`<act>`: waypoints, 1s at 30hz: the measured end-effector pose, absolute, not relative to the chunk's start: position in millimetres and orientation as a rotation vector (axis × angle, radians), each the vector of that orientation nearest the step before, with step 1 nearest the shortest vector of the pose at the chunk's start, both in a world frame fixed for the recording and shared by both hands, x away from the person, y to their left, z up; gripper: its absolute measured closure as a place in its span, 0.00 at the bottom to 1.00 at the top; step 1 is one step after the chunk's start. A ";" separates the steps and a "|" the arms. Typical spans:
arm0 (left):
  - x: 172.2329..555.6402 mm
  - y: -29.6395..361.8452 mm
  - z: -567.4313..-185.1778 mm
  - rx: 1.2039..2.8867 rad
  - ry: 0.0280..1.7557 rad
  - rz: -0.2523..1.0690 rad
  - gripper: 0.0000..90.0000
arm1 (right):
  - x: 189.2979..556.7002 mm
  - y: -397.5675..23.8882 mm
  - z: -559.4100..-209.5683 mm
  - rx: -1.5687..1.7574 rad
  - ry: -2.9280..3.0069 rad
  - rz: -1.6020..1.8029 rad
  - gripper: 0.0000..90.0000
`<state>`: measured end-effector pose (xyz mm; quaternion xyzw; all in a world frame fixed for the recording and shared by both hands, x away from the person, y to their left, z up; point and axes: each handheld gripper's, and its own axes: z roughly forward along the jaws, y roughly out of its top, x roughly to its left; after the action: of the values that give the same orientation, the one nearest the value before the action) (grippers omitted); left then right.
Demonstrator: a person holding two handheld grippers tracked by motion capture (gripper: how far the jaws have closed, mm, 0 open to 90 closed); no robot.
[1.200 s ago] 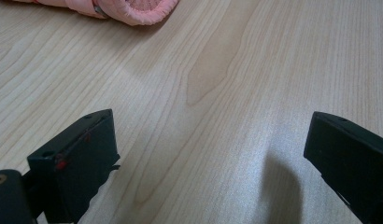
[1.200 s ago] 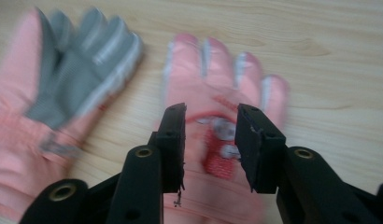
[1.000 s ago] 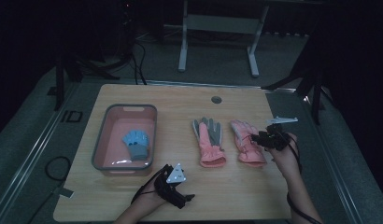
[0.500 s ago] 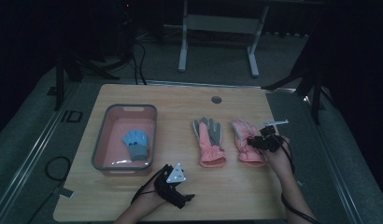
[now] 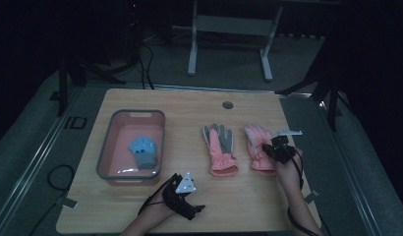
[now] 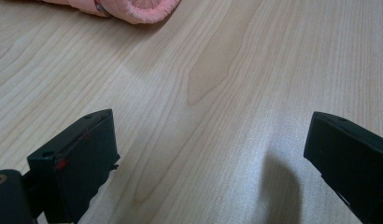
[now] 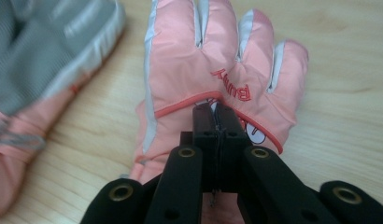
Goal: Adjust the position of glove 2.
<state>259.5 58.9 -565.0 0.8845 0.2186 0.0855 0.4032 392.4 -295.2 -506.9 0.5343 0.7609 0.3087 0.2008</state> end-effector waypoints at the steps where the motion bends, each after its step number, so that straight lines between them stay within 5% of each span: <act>1: 259.6 58.7 -565.1 2.234 0.554 0.217 0.03 | 390.4 -292.9 -500.7 1.494 2.116 0.866 0.99; 12: 259.9 58.8 -564.9 2.230 0.553 0.221 0.03 | 372.4 -243.6 -433.8 1.466 2.041 1.021 0.99; 30: 258.8 58.5 -564.5 2.232 0.537 0.224 0.03 | 371.1 -164.0 -452.3 1.495 2.118 1.044 0.99</act>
<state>258.8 58.5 -564.5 0.8845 0.2130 0.0888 0.4055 371.1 -164.0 -452.3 0.5271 0.7464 0.3679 0.1726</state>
